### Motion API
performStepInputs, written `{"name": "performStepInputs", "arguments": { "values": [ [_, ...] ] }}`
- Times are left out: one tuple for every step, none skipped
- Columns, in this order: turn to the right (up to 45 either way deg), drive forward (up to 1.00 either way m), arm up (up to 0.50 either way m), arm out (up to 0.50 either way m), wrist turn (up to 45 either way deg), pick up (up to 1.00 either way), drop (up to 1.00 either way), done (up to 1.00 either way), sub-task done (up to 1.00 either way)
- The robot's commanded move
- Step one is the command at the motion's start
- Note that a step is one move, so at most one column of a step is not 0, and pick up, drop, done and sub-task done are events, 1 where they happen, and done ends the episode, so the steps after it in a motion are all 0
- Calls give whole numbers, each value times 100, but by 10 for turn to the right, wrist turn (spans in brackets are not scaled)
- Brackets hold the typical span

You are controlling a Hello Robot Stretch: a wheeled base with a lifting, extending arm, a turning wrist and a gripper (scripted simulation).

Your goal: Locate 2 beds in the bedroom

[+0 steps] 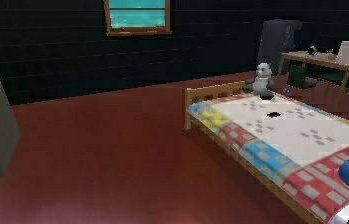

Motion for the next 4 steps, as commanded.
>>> {"name": "performStepInputs", "arguments": {
  "values": [
    [0, 35, 0, 0, 0, 0, 0, 0, 0],
    [450, 0, 0, 0, 0, 0, 0, 0, 0],
    [0, 30, 0, 0, 0, 0, 0, 0, 0],
    [0, 0, 0, 0, 0, 0, 0, 0, 100]
  ]
}}
